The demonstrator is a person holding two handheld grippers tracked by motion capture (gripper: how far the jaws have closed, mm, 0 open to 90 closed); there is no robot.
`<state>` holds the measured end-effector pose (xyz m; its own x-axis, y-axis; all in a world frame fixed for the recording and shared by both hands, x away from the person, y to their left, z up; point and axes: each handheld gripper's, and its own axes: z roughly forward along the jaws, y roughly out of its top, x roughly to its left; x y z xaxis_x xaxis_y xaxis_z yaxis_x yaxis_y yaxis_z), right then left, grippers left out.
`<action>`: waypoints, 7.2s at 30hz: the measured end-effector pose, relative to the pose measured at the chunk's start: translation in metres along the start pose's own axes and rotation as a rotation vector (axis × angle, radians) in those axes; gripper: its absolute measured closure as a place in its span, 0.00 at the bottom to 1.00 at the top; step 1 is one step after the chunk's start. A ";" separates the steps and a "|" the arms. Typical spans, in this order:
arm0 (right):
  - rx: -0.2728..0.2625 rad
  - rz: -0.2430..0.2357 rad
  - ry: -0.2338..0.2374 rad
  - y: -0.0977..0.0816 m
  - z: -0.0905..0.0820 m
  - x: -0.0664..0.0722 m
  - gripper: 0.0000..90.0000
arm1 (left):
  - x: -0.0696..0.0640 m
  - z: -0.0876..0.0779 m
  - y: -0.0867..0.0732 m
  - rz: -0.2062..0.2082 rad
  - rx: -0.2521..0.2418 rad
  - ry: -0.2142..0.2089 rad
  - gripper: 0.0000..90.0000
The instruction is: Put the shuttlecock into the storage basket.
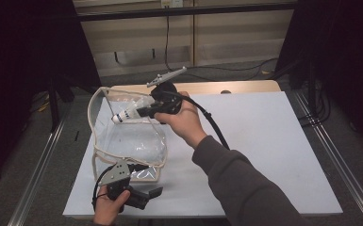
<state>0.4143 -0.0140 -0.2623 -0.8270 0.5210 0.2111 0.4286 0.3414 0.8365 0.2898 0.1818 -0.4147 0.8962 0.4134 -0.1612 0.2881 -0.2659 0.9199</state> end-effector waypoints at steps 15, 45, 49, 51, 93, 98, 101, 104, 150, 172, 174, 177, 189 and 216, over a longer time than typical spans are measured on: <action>0.004 -0.005 -0.001 0.006 0.015 0.008 0.97 | 0.000 0.000 -0.001 -0.005 -0.003 -0.001 0.03; 0.017 0.004 0.002 0.007 0.037 0.020 0.97 | 0.000 0.000 -0.001 -0.002 -0.001 -0.003 0.03; 0.020 0.012 -0.002 0.006 0.041 0.019 0.97 | 0.000 0.000 -0.001 0.001 0.000 -0.003 0.03; 0.020 0.016 0.000 0.005 0.043 0.019 0.97 | 0.000 0.000 -0.001 -0.001 -0.001 -0.003 0.03; 0.039 0.033 -0.036 -0.004 0.076 0.014 0.97 | 0.000 0.000 -0.001 -0.001 -0.003 -0.004 0.03; 0.041 0.034 -0.043 -0.005 0.078 0.014 0.97 | 0.000 0.000 -0.001 0.000 -0.003 -0.004 0.03; 0.039 0.038 -0.043 -0.005 0.079 0.013 0.97 | 0.000 0.000 -0.001 -0.001 -0.003 -0.004 0.03; 0.045 0.037 -0.054 -0.005 0.080 0.015 0.97 | 0.000 0.000 -0.001 0.001 -0.001 -0.004 0.03; 0.053 0.025 -0.104 -0.013 0.095 0.019 0.97 | -0.001 0.000 -0.001 0.001 -0.003 -0.005 0.03; 0.063 -0.006 -0.126 -0.013 0.099 0.023 0.97 | -0.002 0.000 -0.001 0.003 -0.004 -0.004 0.03; 0.059 -0.007 -0.127 -0.014 0.100 0.023 0.97 | -0.002 0.000 -0.002 0.001 -0.004 -0.004 0.03; 0.055 -0.006 -0.127 -0.014 0.101 0.023 0.97 | -0.002 -0.001 -0.001 0.003 -0.003 -0.003 0.03; 0.054 -0.020 -0.126 -0.016 0.104 0.023 0.97 | -0.002 0.000 -0.001 0.003 -0.003 -0.002 0.03; 0.130 -0.039 -0.149 -0.031 0.118 0.010 0.98 | -0.001 -0.001 -0.002 0.017 0.009 0.000 0.03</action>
<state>0.4356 0.0728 -0.3455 -0.7851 0.6122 0.0941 0.4485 0.4570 0.7681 0.2878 0.1830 -0.4158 0.9010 0.4088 -0.1454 0.2756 -0.2804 0.9195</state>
